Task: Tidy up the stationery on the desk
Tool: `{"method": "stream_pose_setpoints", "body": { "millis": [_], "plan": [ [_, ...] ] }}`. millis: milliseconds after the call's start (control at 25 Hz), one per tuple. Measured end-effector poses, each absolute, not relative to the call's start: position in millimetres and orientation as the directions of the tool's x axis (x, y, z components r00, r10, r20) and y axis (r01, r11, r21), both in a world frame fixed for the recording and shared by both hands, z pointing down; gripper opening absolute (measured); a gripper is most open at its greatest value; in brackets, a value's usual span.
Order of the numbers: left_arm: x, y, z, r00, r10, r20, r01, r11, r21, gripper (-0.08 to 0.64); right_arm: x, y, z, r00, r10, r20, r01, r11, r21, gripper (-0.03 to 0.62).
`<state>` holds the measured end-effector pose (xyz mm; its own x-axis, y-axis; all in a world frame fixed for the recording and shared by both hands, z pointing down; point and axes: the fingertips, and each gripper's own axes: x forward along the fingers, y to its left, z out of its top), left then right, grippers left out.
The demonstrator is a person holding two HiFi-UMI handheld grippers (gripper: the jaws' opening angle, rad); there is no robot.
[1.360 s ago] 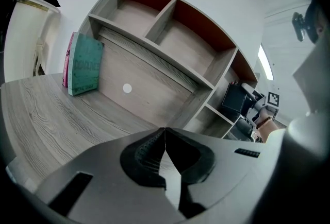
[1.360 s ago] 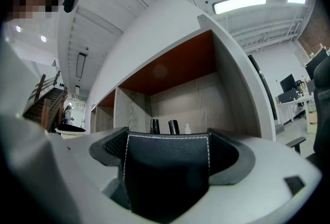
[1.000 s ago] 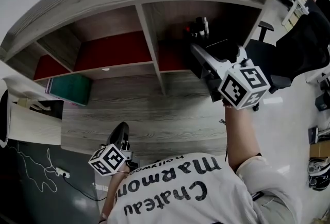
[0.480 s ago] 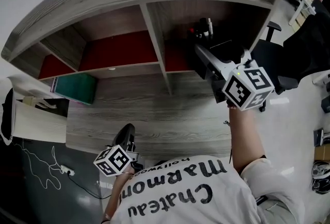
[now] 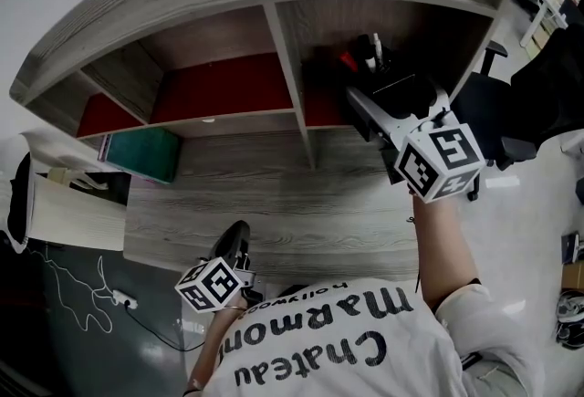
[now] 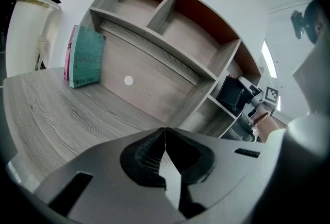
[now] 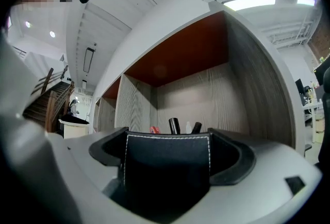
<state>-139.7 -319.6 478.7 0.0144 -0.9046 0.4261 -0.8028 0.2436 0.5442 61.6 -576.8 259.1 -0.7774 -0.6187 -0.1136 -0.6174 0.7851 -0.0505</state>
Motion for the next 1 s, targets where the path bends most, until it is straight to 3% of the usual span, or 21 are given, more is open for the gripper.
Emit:
{"method": "stream_pose_setpoints", "body": {
  "millis": [1000],
  "plan": [
    [-150,-319,485,0.050,-0.894,0.446,-0.788,0.239,0.567,0.017,49,-571,272,-0.778,-0.623,-0.086,-0.625,0.781,-0.003,0.466]
  ]
}}
